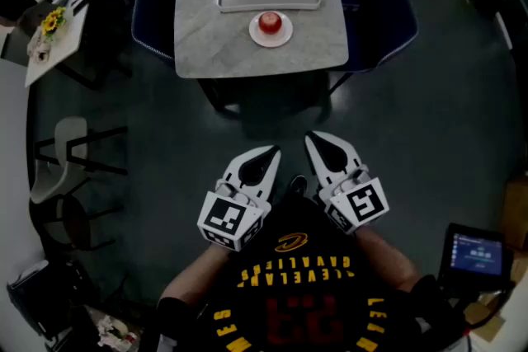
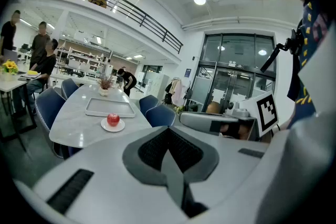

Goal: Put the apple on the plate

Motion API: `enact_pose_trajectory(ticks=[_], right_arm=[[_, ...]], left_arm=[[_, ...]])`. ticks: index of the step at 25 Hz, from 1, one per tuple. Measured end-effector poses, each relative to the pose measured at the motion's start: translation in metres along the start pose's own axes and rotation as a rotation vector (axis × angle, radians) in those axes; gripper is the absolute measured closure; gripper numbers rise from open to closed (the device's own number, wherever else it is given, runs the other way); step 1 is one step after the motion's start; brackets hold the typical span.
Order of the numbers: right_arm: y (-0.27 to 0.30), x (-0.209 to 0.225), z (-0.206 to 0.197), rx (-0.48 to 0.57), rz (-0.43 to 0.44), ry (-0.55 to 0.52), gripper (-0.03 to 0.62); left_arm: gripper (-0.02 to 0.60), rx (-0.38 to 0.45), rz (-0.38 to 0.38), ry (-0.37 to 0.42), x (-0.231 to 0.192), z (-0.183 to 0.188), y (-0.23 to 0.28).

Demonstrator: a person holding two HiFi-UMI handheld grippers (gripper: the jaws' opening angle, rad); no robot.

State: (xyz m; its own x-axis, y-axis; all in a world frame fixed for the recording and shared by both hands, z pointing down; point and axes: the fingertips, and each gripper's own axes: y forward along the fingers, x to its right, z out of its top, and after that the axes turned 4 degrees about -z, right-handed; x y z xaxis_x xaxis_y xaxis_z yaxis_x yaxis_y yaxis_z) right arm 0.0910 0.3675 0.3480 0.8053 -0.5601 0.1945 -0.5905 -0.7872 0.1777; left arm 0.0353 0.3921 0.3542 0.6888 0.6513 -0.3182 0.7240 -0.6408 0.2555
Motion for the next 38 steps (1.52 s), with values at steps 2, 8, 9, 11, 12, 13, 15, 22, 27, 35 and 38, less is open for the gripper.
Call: enact_pose_trajectory(ticks=[2,8,9,11,12,13,15,22,27,35,38], right_arm=[[-0.001,-0.002,0.0,-0.001,0.005,0.002,0.588],[0.006,-0.009,-0.001,-0.014,0.003,0.015,0.588],[0.008,-0.011,0.0,-0.013,0.002,0.026,0.588],[0.015,-0.015,0.0,-0.013,-0.004,0.047,0.588],[0.019,-0.016,0.0,-0.016,-0.009,0.051,0.588],[0.024,-0.017,0.0,-0.019,-0.015,0.051,0.588],[0.034,-0.018,-0.001,-0.022,-0.029,0.048,0.588],[0.067,-0.029,-0.002,-0.05,-0.076,0.04,0.588],[0.088,-0.039,-0.008,-0.078,-0.095,0.054,0.588],[0.109,-0.023,-0.01,-0.091,-0.105,0.085,0.588],[0.121,-0.011,-0.01,-0.088,-0.091,0.093,0.588]], left_arm=[[0.58,0.001,-0.002,-0.005,0.002,0.001,-0.001],[0.58,0.0,-0.011,-0.015,-0.006,0.007,-0.005],[0.58,0.002,-0.014,-0.016,-0.008,0.009,-0.006],[0.58,0.012,-0.02,-0.02,-0.016,0.012,-0.01],[0.58,0.022,-0.025,-0.021,-0.02,0.014,-0.012],[0.58,0.033,-0.028,-0.02,-0.026,0.015,-0.013],[0.58,0.056,-0.033,-0.018,-0.039,0.017,-0.016],[0.58,0.083,-0.054,-0.069,-0.082,0.029,-0.024],[0.58,0.072,-0.083,-0.095,-0.104,0.023,-0.032],[0.58,0.067,-0.083,-0.123,-0.128,0.027,-0.015],[0.58,0.044,-0.077,-0.126,-0.136,0.03,-0.003]])
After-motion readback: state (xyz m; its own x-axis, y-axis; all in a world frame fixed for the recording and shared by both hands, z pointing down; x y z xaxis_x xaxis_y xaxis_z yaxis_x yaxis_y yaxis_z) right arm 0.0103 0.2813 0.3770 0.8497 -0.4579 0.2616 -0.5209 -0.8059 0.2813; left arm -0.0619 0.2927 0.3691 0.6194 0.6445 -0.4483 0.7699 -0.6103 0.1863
